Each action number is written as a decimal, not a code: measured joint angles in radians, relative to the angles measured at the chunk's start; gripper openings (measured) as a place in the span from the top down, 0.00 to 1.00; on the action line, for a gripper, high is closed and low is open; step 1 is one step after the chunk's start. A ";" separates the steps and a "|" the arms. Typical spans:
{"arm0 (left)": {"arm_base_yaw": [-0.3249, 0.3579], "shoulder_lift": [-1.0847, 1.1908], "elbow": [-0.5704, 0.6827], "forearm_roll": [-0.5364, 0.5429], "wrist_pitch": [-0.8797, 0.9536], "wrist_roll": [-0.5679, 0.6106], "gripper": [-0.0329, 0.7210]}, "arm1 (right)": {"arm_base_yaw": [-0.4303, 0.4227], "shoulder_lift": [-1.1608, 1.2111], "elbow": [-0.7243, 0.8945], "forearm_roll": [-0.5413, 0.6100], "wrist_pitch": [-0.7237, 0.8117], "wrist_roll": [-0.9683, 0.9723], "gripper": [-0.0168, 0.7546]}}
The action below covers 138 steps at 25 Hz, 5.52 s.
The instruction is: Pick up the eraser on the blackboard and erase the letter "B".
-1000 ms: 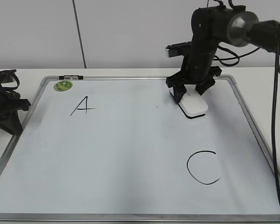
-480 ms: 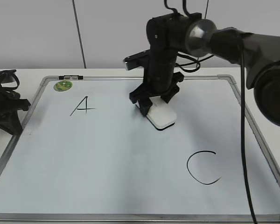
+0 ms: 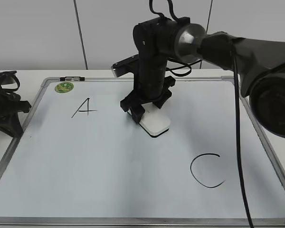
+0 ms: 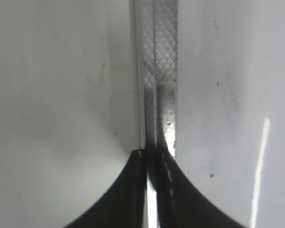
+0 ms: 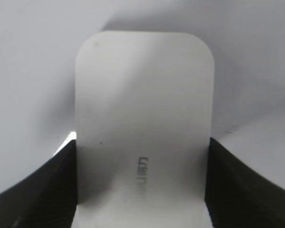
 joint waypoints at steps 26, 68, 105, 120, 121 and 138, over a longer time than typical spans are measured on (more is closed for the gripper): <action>0.000 0.000 0.000 -0.002 0.002 0.000 0.94 | -0.175 -0.118 -0.072 -0.066 0.031 0.017 0.27; 0.000 0.000 0.000 -0.002 0.002 0.000 0.94 | -0.467 -0.574 0.901 0.078 -0.359 0.069 0.27; 0.000 -0.011 0.004 0.011 0.008 0.011 0.54 | -0.467 -0.497 0.716 0.077 -0.240 0.111 0.18; 0.000 -0.436 0.012 0.025 0.152 0.003 0.36 | -0.467 -0.813 0.713 0.078 -0.124 0.063 0.21; 0.000 -0.465 0.012 0.026 0.176 0.003 0.34 | -0.467 -0.839 0.713 0.078 -0.115 0.061 0.21; 0.000 -1.006 0.012 0.073 0.355 -0.125 0.28 | -0.467 -1.290 0.794 0.084 0.036 0.055 0.21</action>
